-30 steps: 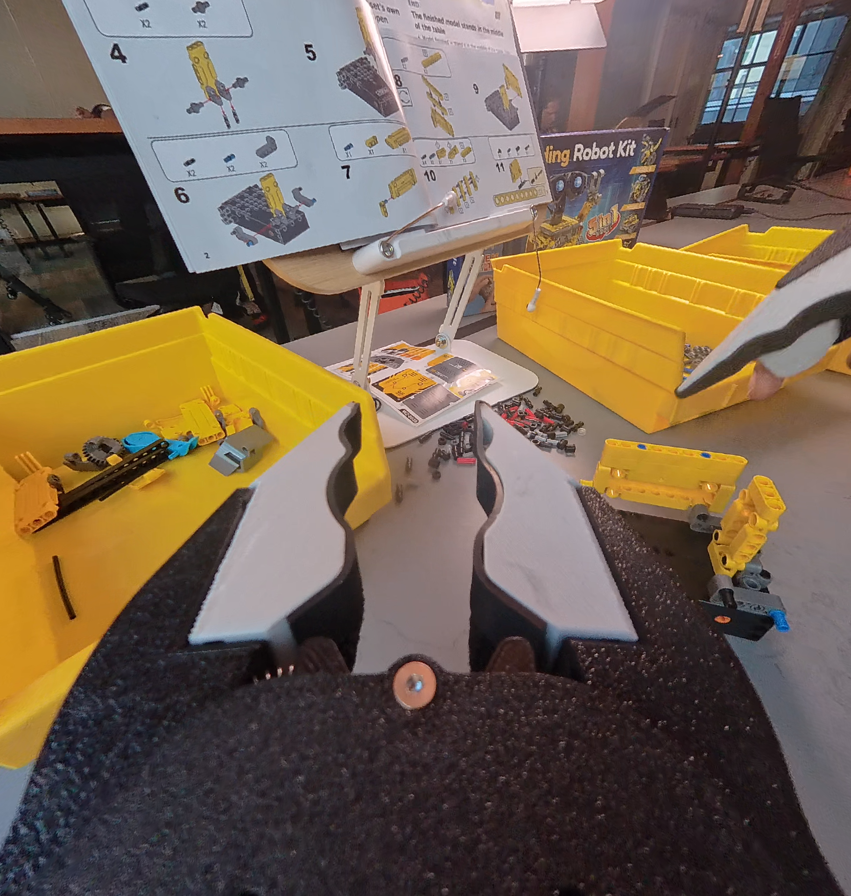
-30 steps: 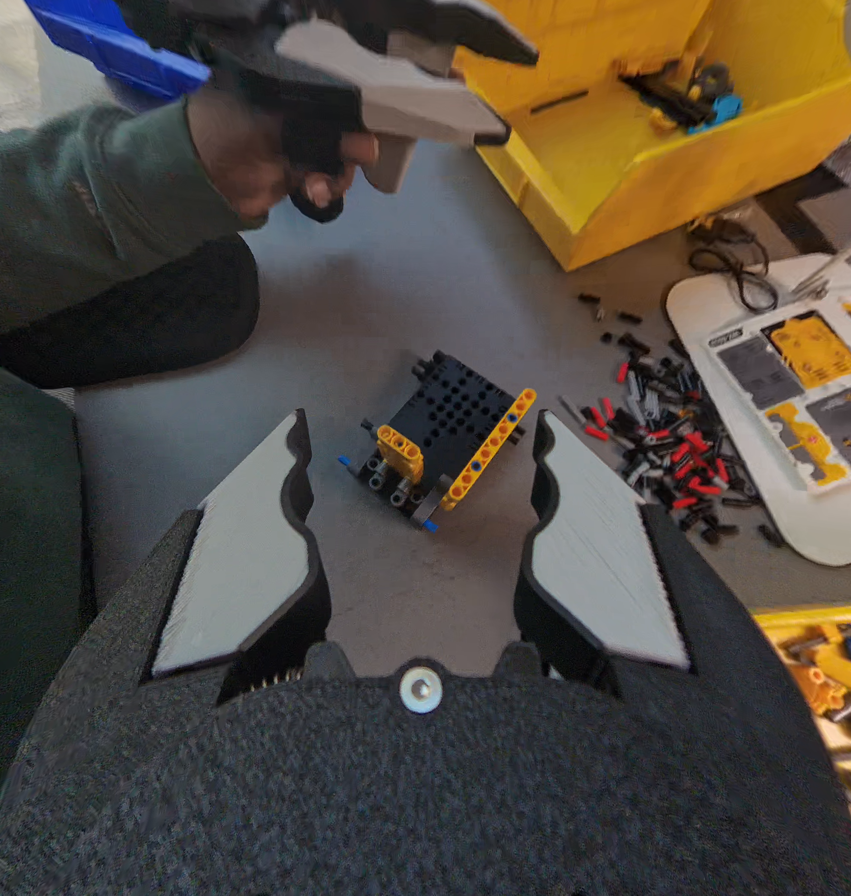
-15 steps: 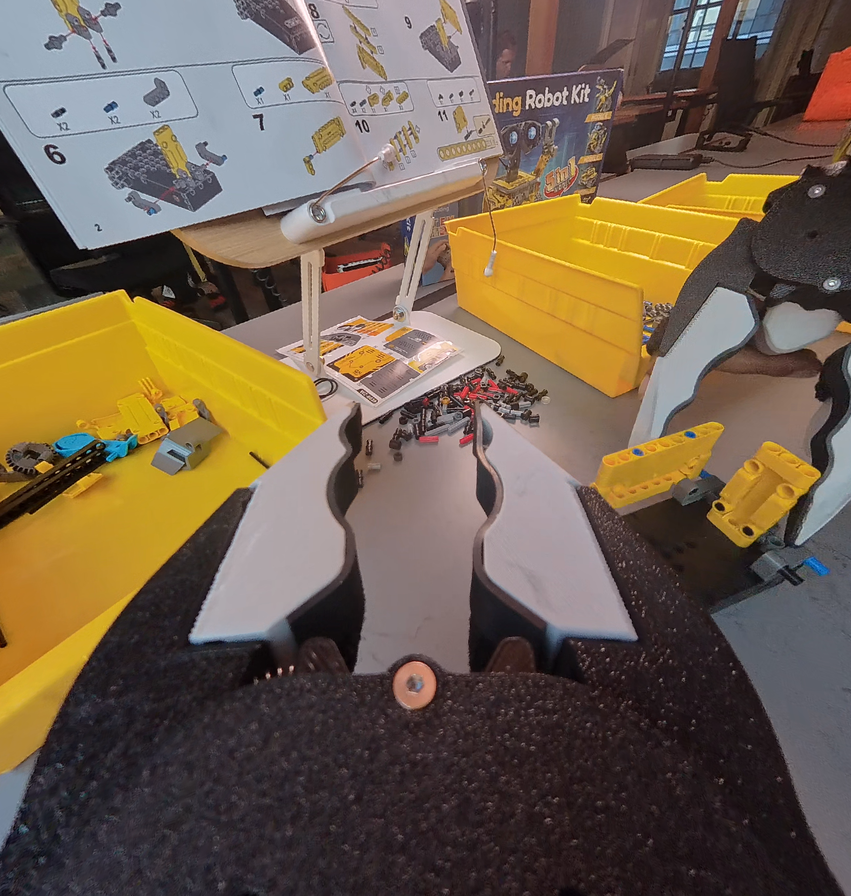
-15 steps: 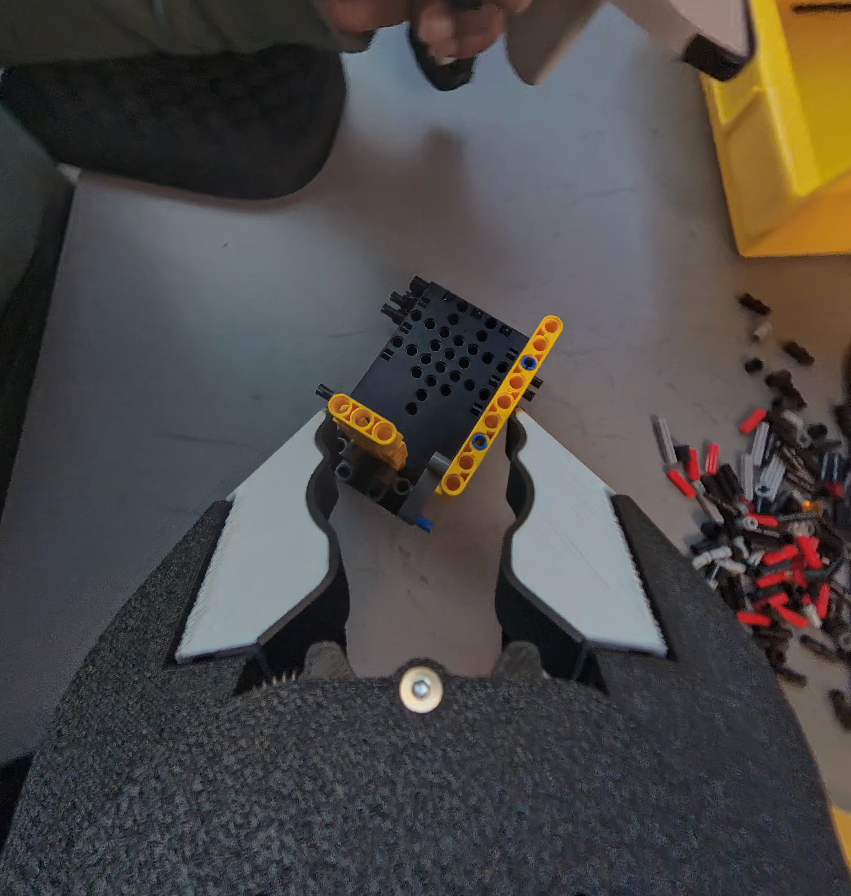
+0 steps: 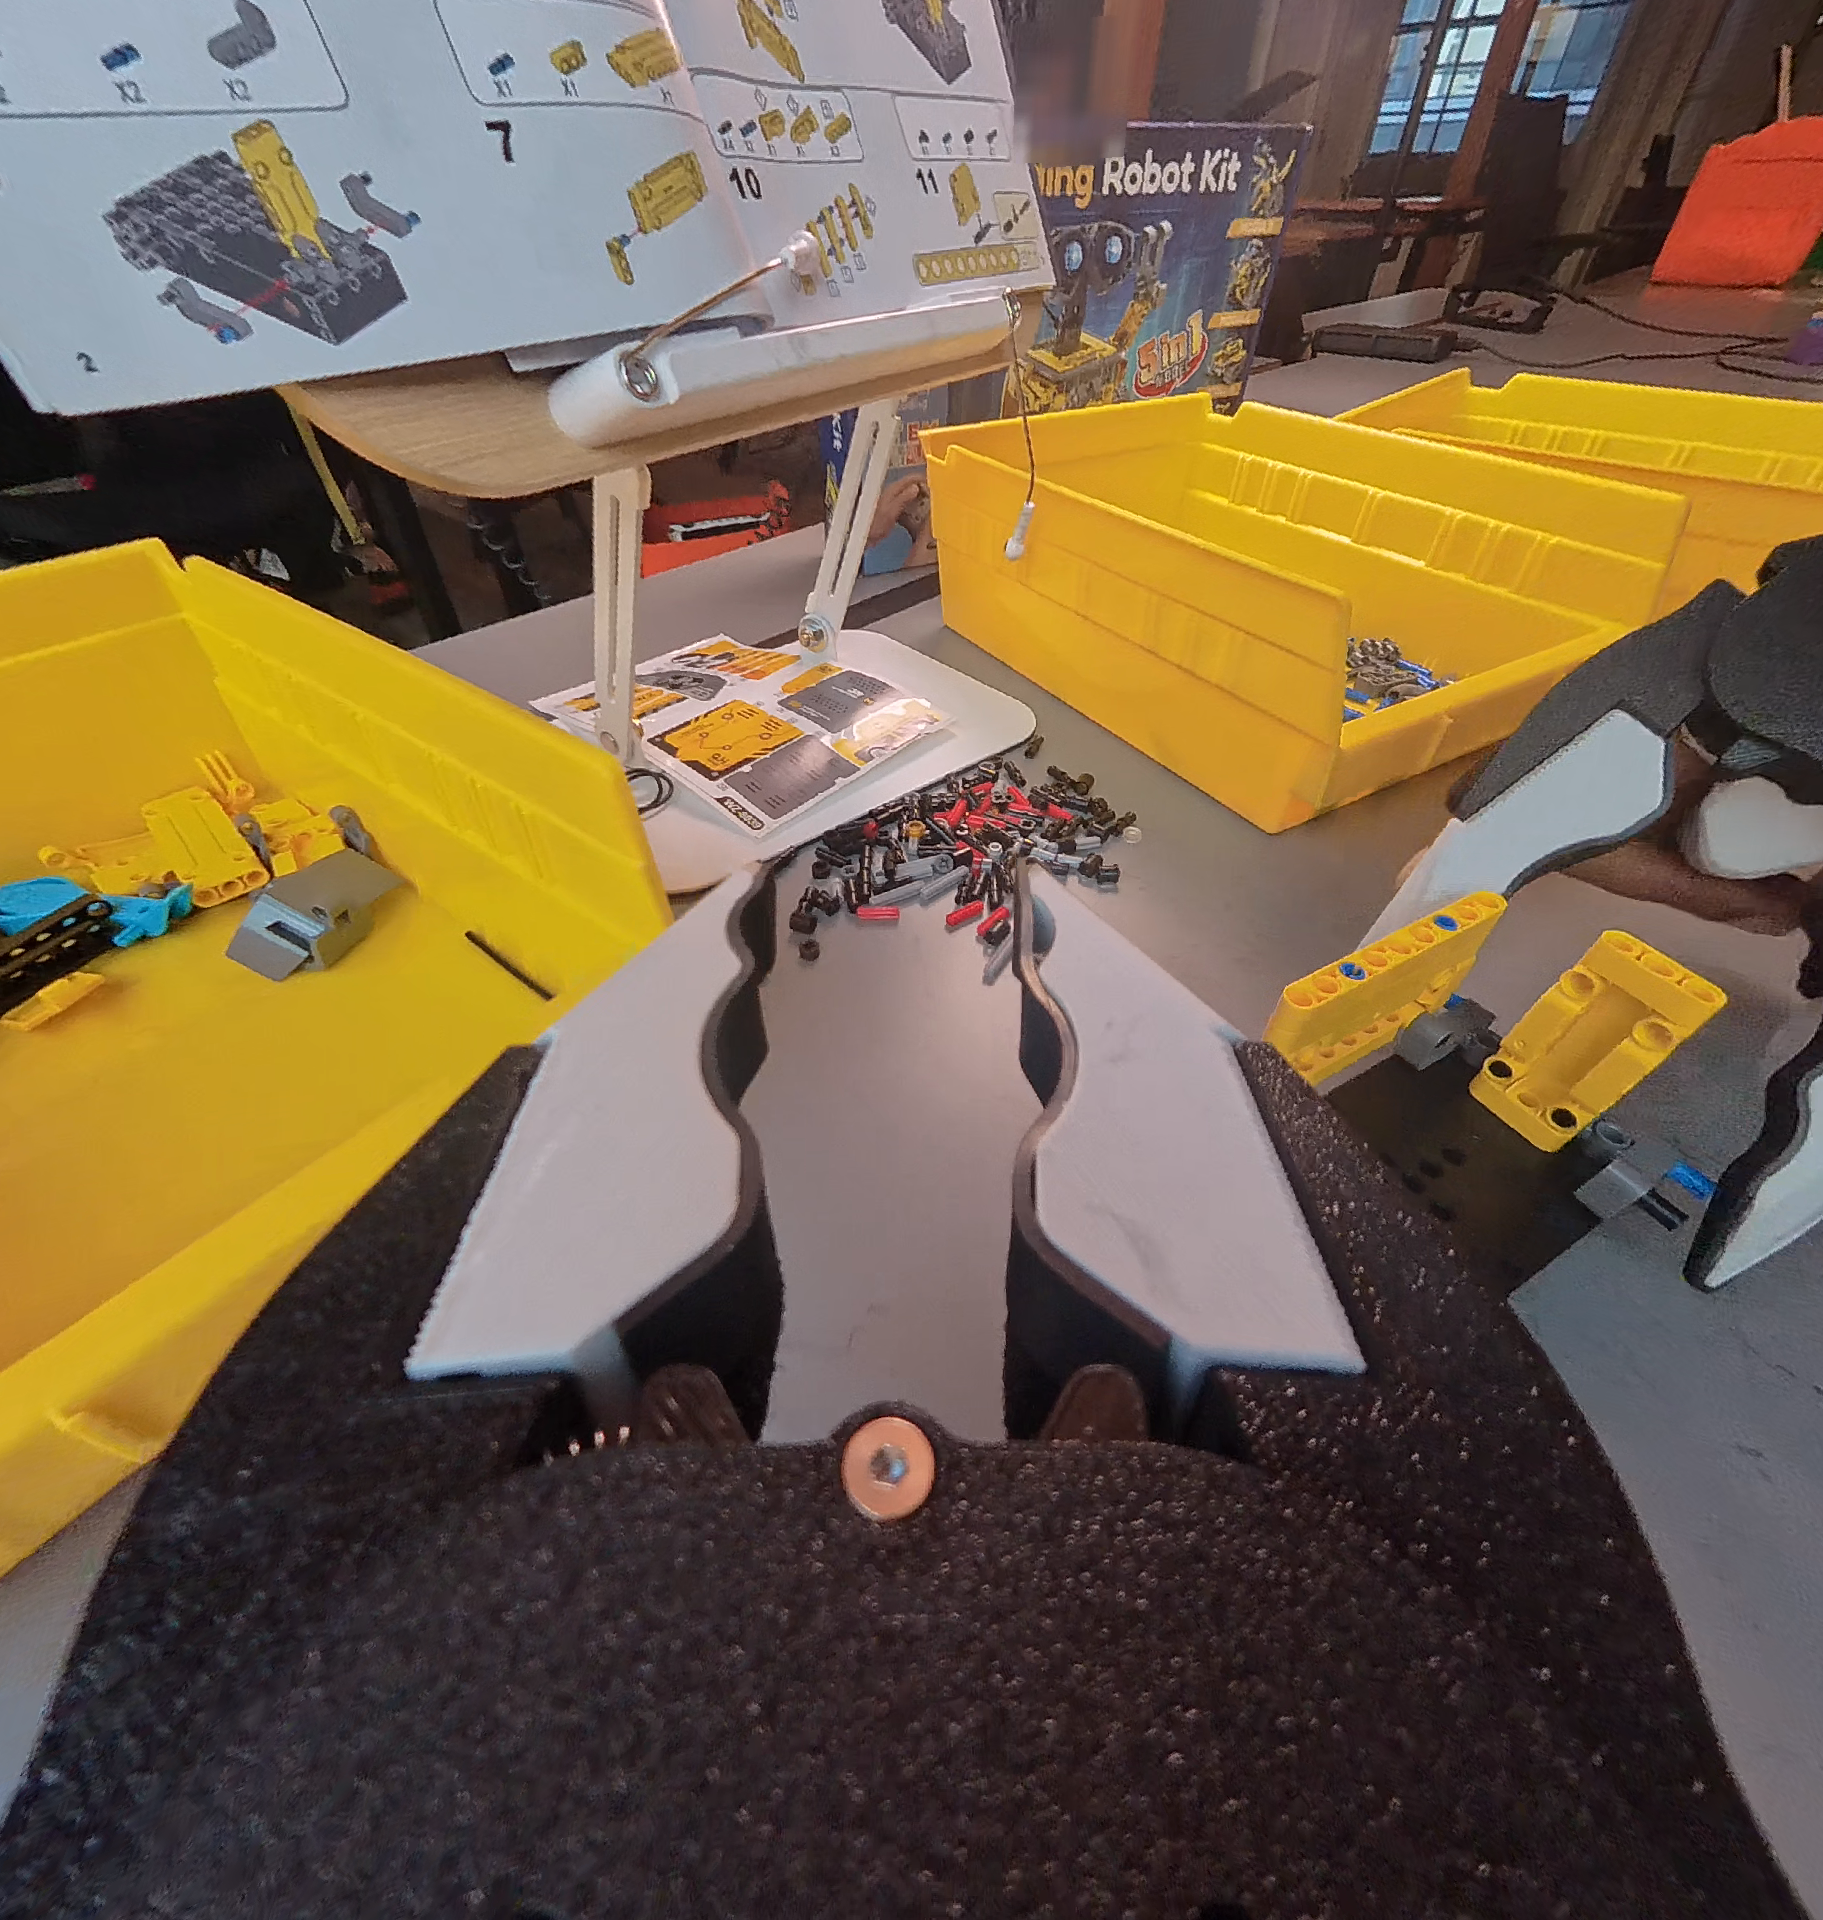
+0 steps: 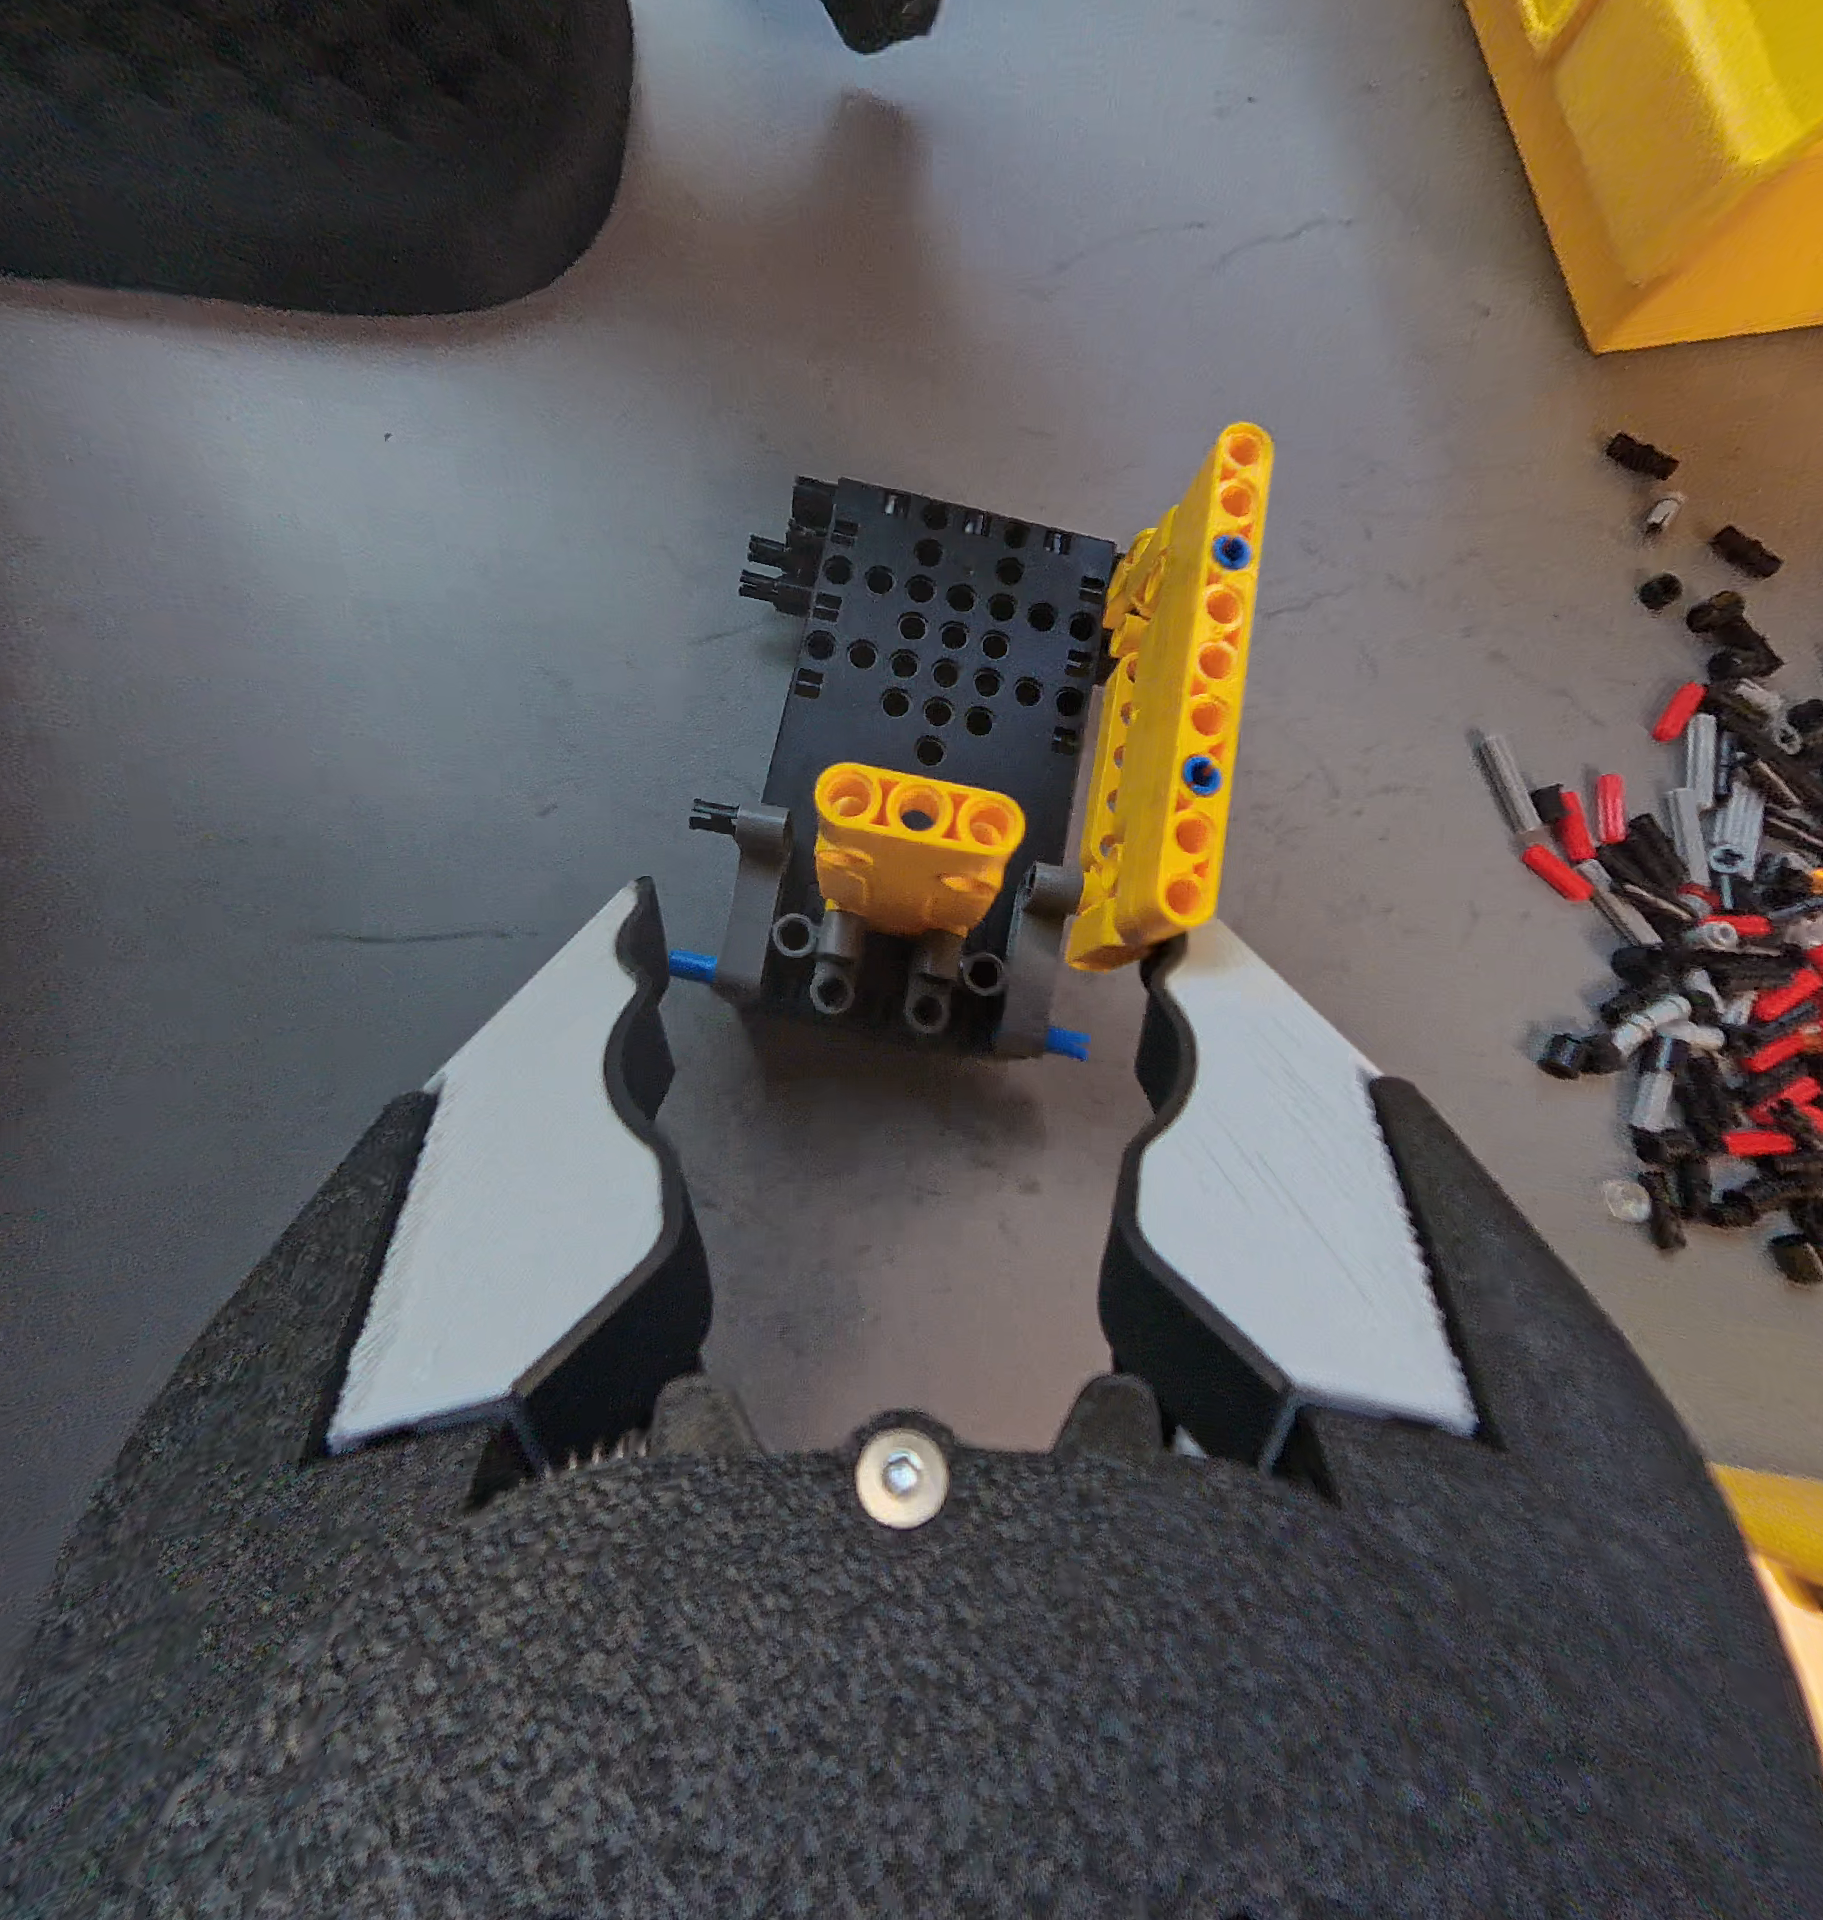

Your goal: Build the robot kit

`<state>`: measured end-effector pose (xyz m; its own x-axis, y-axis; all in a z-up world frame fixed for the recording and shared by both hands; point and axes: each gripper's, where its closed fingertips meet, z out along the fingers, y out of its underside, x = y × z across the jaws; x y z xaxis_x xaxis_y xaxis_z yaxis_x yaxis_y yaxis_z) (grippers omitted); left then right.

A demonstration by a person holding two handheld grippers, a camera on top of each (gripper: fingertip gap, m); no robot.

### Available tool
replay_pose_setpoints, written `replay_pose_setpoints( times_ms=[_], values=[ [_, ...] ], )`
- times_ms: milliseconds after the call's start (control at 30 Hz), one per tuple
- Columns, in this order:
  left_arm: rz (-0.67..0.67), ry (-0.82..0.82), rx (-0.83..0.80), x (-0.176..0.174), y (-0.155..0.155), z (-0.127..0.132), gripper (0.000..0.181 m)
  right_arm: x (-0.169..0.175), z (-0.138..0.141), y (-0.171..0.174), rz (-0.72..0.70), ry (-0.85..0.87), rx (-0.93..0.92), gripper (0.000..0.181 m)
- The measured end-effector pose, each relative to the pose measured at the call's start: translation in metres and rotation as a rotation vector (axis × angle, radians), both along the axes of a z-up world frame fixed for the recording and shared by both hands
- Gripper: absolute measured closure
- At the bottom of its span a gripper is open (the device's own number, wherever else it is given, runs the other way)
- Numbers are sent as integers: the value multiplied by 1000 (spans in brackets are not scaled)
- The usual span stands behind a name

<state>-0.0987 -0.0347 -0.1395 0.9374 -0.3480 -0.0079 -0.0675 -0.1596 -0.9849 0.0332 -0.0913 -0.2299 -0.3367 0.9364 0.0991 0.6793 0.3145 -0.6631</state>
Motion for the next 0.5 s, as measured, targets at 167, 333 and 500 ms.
replay_pose_setpoints(
  times_ms=[167, 333, 500],
  values=[
    [-30, 48, -22, 10, 1, -8, 137, -6, -1, -9, 221, 16, -37, 91],
    [-22, 66, -27, 9, 0, -13, 137, -18, -2, -9, 372, -29, -34, 91],
    [-27, 83, -12, 11, -1, -13, 138, -28, 4, -7, 329, 56, -48, 86]
  ],
)
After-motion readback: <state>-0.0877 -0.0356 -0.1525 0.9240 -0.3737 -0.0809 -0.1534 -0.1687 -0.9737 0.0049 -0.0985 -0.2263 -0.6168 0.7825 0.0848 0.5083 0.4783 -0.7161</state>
